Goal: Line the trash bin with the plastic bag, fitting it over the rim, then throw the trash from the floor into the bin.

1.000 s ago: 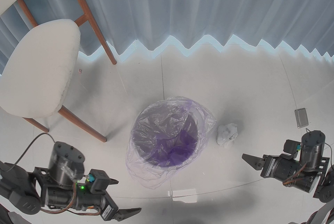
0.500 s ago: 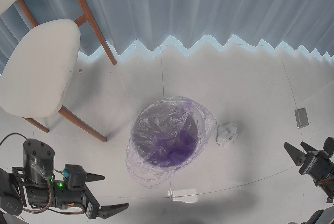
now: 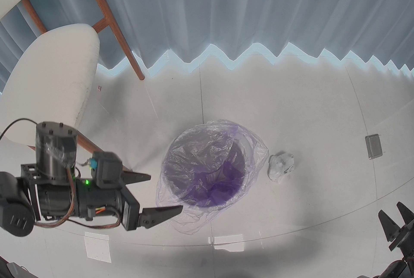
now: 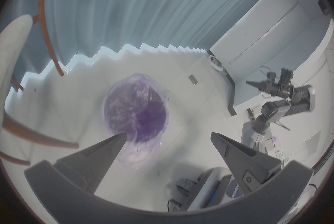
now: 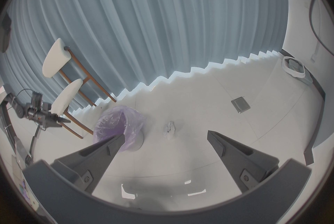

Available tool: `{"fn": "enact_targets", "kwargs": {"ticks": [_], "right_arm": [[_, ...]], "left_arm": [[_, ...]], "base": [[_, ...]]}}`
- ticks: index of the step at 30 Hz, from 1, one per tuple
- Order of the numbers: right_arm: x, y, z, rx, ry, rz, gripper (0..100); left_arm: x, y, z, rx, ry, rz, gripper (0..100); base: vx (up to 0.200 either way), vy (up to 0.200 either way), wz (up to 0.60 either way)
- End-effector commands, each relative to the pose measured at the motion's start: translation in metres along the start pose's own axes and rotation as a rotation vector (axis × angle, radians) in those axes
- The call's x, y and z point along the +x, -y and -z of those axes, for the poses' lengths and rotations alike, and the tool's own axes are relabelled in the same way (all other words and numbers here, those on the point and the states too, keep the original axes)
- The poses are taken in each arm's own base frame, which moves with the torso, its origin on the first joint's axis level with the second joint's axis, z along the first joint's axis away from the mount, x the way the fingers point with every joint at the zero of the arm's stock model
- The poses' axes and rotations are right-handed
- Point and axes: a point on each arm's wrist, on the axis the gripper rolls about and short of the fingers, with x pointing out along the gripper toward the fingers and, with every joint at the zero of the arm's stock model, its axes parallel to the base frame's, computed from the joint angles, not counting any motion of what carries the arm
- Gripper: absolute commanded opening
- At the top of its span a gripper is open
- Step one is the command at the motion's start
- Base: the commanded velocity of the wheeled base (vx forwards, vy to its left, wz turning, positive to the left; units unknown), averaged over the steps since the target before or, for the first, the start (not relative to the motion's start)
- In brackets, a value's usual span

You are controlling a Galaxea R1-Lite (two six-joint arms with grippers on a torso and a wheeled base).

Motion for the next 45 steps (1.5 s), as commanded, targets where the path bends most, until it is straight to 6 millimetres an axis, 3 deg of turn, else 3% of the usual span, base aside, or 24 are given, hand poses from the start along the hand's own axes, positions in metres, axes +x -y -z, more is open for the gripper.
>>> {"fn": "enact_targets", "kwargs": {"ticks": [1, 5, 15, 17, 25, 34, 43, 44, 45], "right_arm": [[-0.03, 0.01, 0.022, -0.013, 0.17, 0.014, 100], [-0.031, 0.009, 0.022, -0.014, 0.177, 0.009, 100], [-0.035, 0.008, 0.026, -0.071, 0.259, -0.046, 100], [-0.035, 0.008, 0.026, -0.068, 0.259, -0.038, 100], [-0.035, 0.008, 0.026, -0.067, 0.261, -0.039, 100], [-0.035, 0.008, 0.026, -0.065, 0.261, -0.038, 100], [-0.035, 0.008, 0.025, -0.063, 0.261, -0.036, 100], [-0.035, 0.008, 0.025, -0.063, 0.261, -0.036, 100], [-0.035, 0.008, 0.025, -0.063, 0.261, -0.036, 100]], "left_arm": [[0.047, -0.028, -0.046, -0.014, 0.053, 0.067, 100], [0.06, -0.036, -0.059, -0.014, 0.074, 0.103, 100], [0.097, -0.08, -0.086, -0.033, 0.09, 0.047, 100], [0.117, -0.099, -0.093, -0.026, 0.105, 0.028, 100], [0.157, -0.121, -0.084, -0.014, 0.086, 0.025, 100], [0.185, -0.142, -0.069, -0.031, 0.067, 0.007, 100], [0.195, -0.152, -0.066, -0.023, 0.093, -0.007, 100], [0.195, -0.151, -0.067, -0.022, 0.094, -0.006, 0], [0.195, -0.151, -0.067, -0.022, 0.094, -0.006, 0]], "base": [[0.0, 0.0, 0.0], [0.0, 0.0, 0.0], [0.0, 0.0, 0.0], [0.0, 0.0, 0.0], [0.0, 0.0, 0.0], [0.0, 0.0, 0.0], [0.0, 0.0, 0.0], [0.0, 0.0, 0.0], [0.0, 0.0, 0.0]]}}
